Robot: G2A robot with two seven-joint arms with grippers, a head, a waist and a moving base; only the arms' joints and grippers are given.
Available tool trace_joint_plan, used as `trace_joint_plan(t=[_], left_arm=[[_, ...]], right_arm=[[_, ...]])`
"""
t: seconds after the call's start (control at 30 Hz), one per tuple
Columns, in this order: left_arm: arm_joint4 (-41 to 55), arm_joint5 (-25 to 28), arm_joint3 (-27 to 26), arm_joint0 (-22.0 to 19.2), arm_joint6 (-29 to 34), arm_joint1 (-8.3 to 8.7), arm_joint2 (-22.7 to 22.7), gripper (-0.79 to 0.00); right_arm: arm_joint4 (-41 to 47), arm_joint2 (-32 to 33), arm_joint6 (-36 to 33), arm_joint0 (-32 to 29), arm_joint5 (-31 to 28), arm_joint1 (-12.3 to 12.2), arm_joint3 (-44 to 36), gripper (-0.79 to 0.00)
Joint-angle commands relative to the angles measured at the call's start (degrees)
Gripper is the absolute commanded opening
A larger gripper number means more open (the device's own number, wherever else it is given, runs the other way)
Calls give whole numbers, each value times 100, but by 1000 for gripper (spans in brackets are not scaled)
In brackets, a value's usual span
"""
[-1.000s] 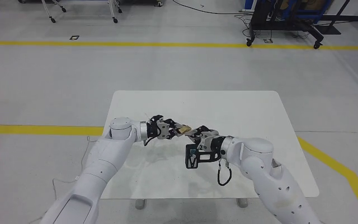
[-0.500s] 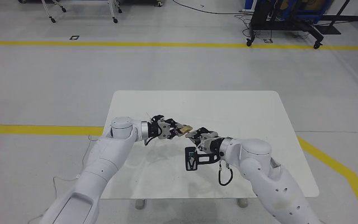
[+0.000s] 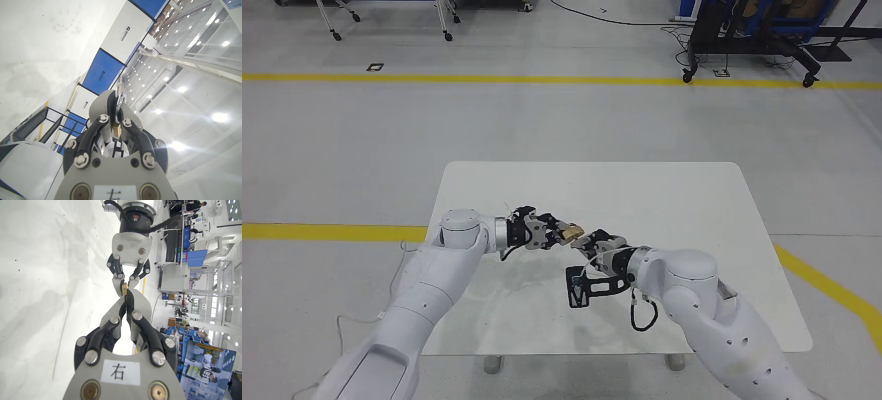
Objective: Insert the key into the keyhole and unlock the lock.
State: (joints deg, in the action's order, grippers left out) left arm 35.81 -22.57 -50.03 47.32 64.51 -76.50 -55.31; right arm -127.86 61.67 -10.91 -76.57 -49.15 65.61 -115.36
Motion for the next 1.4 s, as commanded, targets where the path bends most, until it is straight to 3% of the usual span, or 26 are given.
trace_joint_plan(t=[0.0, 0.83, 0.87, 0.93, 0.97, 1.37], left_arm=[[-9, -2, -1, 2, -27, 2, 6, -785], [-16, 29, -89, 44, -48, 30, 64, -785], [-6, 35, -88, 45, -49, 31, 62, -785], [9, 35, -86, 46, -58, 32, 60, -785], [15, 35, -87, 47, -63, 32, 60, -785], [117, 105, -76, 42, -203, 39, 10, -785]], right_arm=[[-44, -31, -64, 7, -13, 0, -18, -785], [-65, -527, -799, 305, -84, 110, 170, -785], [-13, -512, -826, 307, -53, 117, 175, -606], [86, -477, -852, 303, -45, 123, 153, -126], [123, -452, -860, 297, -49, 123, 133, 0], [542, 10, -586, 48, 139, 69, -195, 0]])
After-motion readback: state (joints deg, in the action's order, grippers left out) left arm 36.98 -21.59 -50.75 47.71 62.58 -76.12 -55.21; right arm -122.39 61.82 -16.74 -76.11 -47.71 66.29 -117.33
